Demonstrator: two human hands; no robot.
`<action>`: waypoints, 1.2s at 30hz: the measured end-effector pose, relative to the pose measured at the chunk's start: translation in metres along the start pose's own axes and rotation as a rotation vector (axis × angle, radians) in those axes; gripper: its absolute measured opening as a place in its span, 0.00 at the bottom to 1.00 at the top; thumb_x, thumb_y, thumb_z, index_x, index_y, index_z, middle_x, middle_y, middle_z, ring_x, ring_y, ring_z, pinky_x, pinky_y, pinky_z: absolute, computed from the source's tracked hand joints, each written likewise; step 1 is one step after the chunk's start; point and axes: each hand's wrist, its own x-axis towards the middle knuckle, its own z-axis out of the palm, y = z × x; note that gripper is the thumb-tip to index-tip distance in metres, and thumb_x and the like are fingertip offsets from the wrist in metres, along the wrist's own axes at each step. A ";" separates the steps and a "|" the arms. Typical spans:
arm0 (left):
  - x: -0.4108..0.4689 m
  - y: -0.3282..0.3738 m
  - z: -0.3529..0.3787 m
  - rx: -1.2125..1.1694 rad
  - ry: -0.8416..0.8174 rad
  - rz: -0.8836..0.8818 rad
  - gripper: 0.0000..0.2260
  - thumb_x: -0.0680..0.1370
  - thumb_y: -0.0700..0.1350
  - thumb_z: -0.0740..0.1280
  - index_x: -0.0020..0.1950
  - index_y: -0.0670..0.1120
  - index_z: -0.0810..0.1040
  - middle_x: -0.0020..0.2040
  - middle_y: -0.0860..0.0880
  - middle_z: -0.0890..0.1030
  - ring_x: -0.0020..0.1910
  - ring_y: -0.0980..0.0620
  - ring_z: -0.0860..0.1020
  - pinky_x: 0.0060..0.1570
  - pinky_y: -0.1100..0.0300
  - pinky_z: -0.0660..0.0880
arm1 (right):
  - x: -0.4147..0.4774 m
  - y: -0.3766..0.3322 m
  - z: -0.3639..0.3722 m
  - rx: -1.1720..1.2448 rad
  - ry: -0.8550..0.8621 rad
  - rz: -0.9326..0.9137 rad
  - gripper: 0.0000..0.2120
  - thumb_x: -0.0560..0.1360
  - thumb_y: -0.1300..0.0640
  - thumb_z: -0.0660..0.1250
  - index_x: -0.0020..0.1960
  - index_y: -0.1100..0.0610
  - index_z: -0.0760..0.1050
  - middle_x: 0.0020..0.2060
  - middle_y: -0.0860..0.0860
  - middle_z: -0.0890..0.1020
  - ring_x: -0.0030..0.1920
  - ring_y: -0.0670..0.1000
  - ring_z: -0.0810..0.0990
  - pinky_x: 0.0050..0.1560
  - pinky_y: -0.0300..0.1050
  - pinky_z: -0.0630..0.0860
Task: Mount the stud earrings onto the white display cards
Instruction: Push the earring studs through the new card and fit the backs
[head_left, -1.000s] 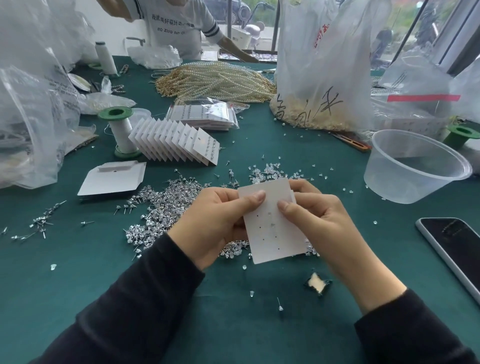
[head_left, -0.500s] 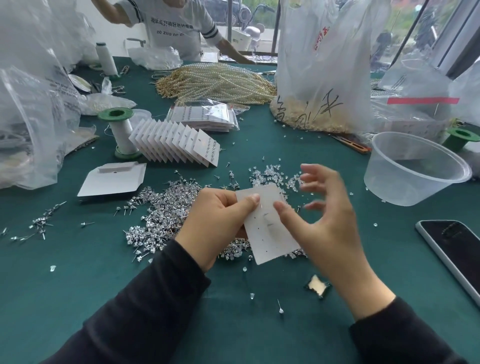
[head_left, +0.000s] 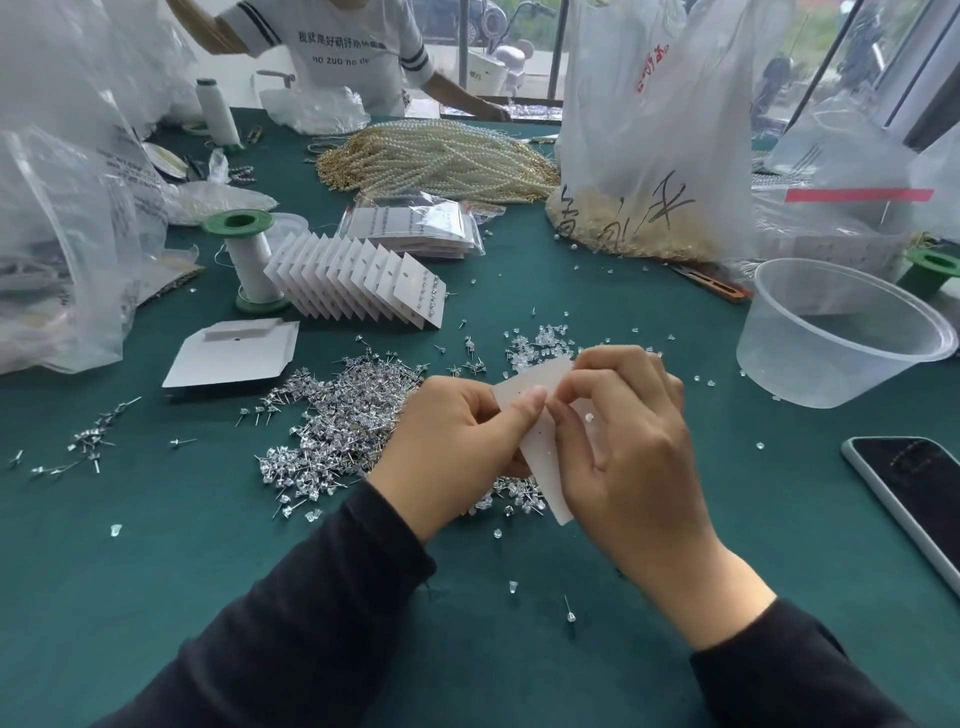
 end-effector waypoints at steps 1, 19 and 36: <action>0.000 0.000 0.000 -0.023 -0.013 -0.014 0.15 0.74 0.43 0.68 0.27 0.42 0.79 0.27 0.45 0.81 0.29 0.48 0.82 0.33 0.55 0.81 | 0.000 0.000 0.000 0.014 -0.013 0.012 0.06 0.72 0.61 0.62 0.39 0.62 0.76 0.44 0.55 0.78 0.48 0.51 0.73 0.52 0.46 0.66; 0.000 -0.004 0.001 0.183 0.027 0.110 0.20 0.68 0.52 0.64 0.29 0.35 0.77 0.29 0.35 0.79 0.27 0.40 0.76 0.32 0.47 0.76 | -0.005 -0.003 -0.002 0.075 -0.031 0.086 0.01 0.67 0.62 0.69 0.38 0.61 0.78 0.42 0.52 0.78 0.46 0.53 0.77 0.47 0.56 0.75; 0.013 -0.008 -0.017 0.174 0.260 0.048 0.17 0.66 0.51 0.67 0.27 0.36 0.76 0.24 0.43 0.79 0.24 0.42 0.76 0.29 0.53 0.75 | -0.040 -0.014 -0.006 0.117 -0.345 -0.032 0.02 0.66 0.61 0.72 0.39 0.58 0.81 0.35 0.50 0.79 0.37 0.49 0.76 0.41 0.36 0.72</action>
